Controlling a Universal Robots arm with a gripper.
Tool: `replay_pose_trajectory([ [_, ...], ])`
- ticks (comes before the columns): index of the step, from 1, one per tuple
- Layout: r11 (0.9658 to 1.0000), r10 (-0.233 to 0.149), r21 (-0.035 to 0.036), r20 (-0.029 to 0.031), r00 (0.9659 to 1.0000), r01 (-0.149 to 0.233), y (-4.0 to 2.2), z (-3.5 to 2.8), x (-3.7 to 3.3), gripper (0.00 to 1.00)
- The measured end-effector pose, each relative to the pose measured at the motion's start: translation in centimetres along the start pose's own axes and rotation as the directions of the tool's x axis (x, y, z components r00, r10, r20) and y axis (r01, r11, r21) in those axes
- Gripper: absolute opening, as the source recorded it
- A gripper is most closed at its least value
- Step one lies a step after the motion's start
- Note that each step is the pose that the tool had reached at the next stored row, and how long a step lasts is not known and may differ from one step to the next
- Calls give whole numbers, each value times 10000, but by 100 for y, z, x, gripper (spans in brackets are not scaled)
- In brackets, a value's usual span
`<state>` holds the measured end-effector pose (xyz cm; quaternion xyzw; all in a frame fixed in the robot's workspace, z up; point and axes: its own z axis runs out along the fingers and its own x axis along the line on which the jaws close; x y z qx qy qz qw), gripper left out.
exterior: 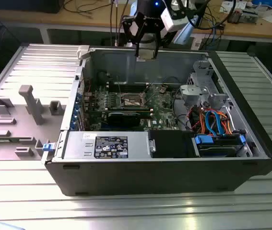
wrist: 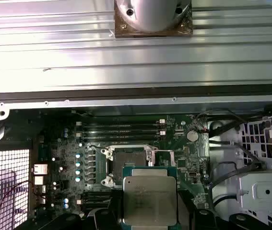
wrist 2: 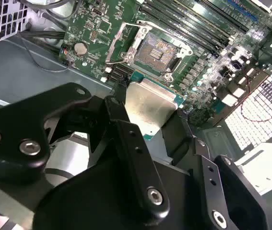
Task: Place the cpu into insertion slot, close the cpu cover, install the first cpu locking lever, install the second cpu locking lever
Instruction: 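Place the cpu into insertion slot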
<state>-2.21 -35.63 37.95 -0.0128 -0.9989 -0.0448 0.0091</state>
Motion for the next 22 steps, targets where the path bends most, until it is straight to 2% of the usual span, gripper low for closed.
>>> replay_pose_trajectory([
  [1,10000,-1,0,0,10000,1,0,0,0,55],
  [3,10000,0,0,0,10000,0,-8,84,32,55],
  [19,10000,-1,0,0,10000,1,-11,114,45,55],
  [22,10000,0,0,0,10000,0,-13,135,48,55],
])
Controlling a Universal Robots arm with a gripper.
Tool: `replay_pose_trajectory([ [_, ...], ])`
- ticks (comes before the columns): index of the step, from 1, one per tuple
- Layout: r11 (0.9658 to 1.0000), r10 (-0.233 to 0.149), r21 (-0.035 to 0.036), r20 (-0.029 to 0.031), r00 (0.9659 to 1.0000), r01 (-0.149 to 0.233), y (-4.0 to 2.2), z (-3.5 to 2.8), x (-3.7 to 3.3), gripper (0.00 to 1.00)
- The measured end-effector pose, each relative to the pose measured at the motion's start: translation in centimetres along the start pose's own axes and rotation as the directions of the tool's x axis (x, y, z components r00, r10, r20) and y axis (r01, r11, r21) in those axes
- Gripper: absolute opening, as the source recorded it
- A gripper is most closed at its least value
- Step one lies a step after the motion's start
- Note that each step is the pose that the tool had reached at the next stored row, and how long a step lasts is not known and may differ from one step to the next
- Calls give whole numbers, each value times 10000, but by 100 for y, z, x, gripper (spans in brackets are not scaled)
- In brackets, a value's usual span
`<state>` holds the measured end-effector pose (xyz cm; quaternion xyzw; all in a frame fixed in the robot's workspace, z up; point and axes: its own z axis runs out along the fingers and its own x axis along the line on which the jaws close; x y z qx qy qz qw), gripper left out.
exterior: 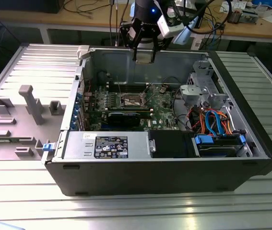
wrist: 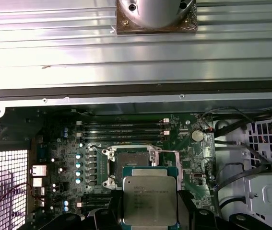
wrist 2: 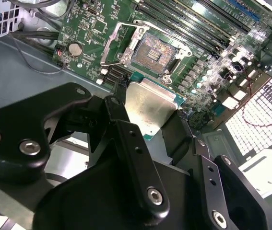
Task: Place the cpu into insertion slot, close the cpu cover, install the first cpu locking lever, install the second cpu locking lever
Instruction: 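Place the cpu into insertion slot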
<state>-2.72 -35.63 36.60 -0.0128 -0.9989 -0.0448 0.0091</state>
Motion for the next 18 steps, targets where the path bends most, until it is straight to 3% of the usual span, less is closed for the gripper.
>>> replay_pose_trajectory([
  [18,10000,0,-1,0,10000,0,-3,25,10,55],
])
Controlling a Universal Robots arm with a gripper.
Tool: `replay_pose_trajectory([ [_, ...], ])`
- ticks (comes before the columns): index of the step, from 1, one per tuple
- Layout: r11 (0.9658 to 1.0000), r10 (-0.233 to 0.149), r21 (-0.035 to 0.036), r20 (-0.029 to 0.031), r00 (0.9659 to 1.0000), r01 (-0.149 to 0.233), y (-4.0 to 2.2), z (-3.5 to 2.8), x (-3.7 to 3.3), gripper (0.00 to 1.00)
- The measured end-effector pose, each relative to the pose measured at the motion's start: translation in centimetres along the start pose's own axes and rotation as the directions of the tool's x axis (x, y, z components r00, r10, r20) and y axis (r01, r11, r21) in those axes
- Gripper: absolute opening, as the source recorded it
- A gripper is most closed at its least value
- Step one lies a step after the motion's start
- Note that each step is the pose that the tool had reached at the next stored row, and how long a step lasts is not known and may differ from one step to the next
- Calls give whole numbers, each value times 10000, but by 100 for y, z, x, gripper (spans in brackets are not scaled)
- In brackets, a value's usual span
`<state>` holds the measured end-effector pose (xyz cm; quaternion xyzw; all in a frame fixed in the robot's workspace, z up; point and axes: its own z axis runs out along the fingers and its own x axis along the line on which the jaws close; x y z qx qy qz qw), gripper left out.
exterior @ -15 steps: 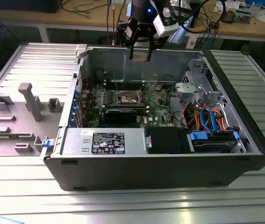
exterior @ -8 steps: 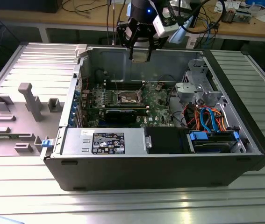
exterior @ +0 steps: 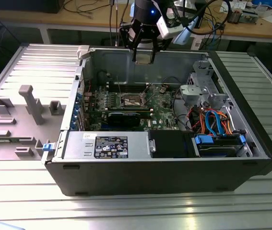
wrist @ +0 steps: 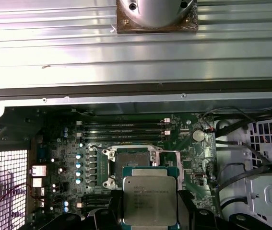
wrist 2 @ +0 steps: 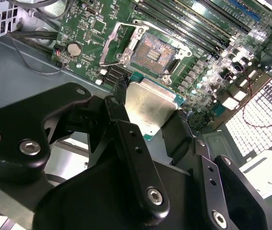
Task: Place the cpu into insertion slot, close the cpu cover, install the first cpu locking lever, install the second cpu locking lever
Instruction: 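Place the cpu into insertion slot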
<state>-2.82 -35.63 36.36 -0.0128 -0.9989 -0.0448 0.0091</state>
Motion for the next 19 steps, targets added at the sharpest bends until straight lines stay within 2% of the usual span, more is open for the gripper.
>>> replay_pose_trajectory([
  [19,10000,-1,0,0,10000,1,-6,59,30,55],
])
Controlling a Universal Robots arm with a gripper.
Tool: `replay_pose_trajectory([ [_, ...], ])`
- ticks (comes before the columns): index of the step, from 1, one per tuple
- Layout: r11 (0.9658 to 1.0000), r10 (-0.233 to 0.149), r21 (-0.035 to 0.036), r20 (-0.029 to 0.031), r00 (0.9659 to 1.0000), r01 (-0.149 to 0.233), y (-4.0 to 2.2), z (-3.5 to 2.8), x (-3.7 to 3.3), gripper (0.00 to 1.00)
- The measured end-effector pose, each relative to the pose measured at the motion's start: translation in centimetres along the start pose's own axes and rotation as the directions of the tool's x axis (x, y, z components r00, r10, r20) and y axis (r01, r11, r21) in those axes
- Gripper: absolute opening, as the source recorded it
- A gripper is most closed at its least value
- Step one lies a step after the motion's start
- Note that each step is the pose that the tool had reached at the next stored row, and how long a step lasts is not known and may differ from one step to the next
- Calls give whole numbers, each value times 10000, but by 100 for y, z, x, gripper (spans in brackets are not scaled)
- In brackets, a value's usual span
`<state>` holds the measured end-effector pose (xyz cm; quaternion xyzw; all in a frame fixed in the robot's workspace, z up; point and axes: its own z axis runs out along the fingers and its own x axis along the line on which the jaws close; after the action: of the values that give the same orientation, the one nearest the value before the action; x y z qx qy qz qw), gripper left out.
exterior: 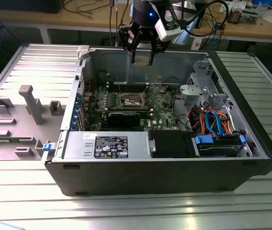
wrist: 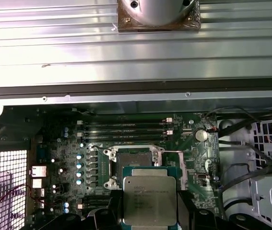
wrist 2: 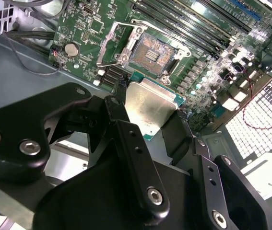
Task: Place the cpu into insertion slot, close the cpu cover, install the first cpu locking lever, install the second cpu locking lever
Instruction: 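Place the cpu into insertion slot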
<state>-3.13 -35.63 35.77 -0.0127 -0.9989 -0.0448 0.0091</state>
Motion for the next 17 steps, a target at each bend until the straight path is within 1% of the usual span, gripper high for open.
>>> replay_pose_trajectory([
  [11,10000,1,0,0,10000,-1,-4,39,12,55],
  [17,10000,1,1,0,10000,-1,-5,48,14,55],
])
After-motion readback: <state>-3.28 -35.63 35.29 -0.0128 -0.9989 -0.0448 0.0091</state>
